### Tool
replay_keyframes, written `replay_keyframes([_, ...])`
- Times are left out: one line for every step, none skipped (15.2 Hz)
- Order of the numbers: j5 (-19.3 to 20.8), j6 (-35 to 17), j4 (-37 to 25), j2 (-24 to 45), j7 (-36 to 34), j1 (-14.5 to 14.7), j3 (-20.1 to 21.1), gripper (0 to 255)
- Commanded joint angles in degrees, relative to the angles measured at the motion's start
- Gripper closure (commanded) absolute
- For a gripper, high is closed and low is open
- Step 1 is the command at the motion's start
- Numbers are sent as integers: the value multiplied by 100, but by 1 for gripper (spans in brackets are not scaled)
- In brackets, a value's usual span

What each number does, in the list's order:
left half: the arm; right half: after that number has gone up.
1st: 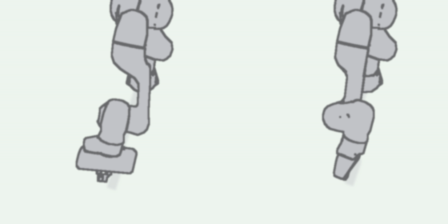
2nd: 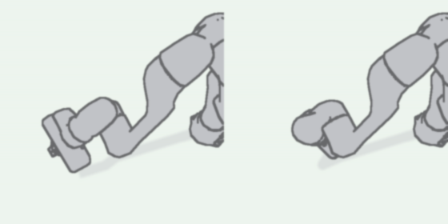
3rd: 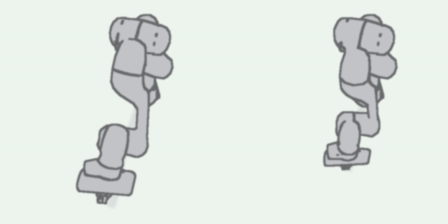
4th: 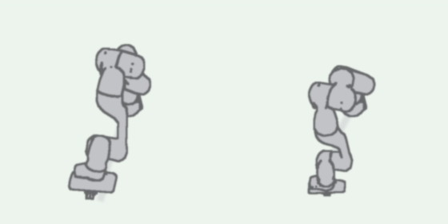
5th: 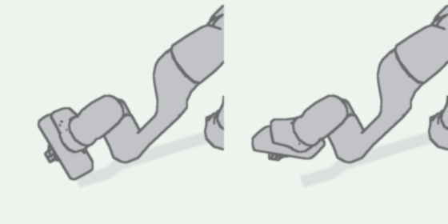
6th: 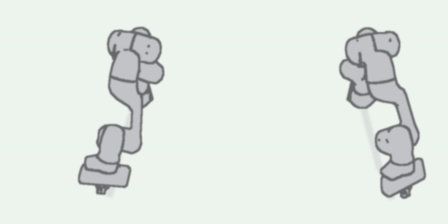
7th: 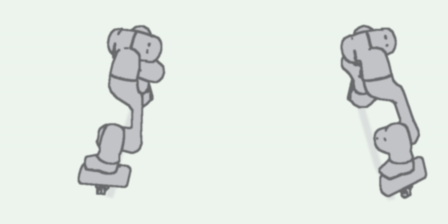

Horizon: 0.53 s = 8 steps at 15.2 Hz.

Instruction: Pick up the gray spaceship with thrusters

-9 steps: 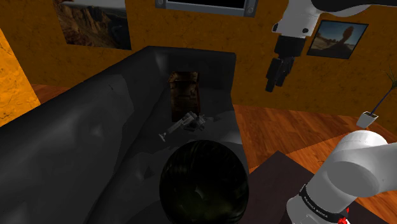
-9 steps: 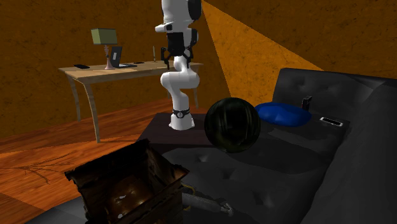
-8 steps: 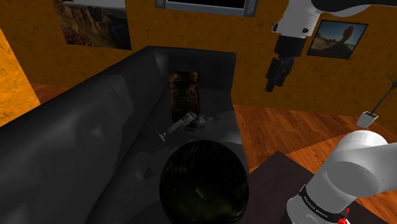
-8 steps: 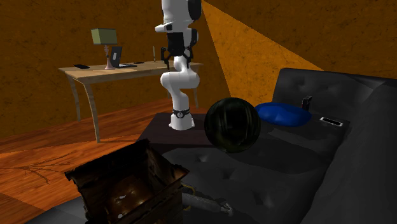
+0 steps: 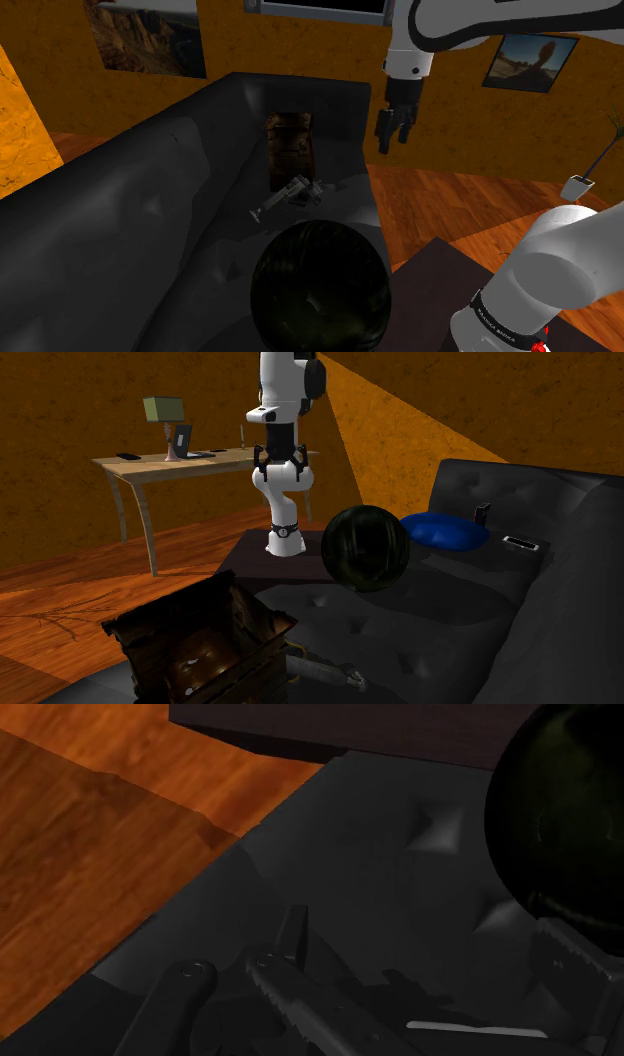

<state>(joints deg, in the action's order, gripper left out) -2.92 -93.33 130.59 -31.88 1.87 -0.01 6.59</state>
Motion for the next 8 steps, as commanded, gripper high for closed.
replay_keyframes([111,-185,-237,542,-94,-41,96,0])
replay_keyframes([166,-265,-340,788,-154,-56,147,0])
replay_keyframes([227,-337,-450,1035,-217,-68,194,0])
replay_keyframes([293,-403,-568,1284,-282,-81,239,0])
replay_keyframes([363,-461,-693,1534,-349,-91,282,0])
replay_keyframes([437,-512,-824,1786,-419,-100,321,0])
replay_keyframes([515,-555,-963,2039,-490,-106,356,0])
replay_keyframes([596,-590,-1110,2293,-561,-111,389,0])
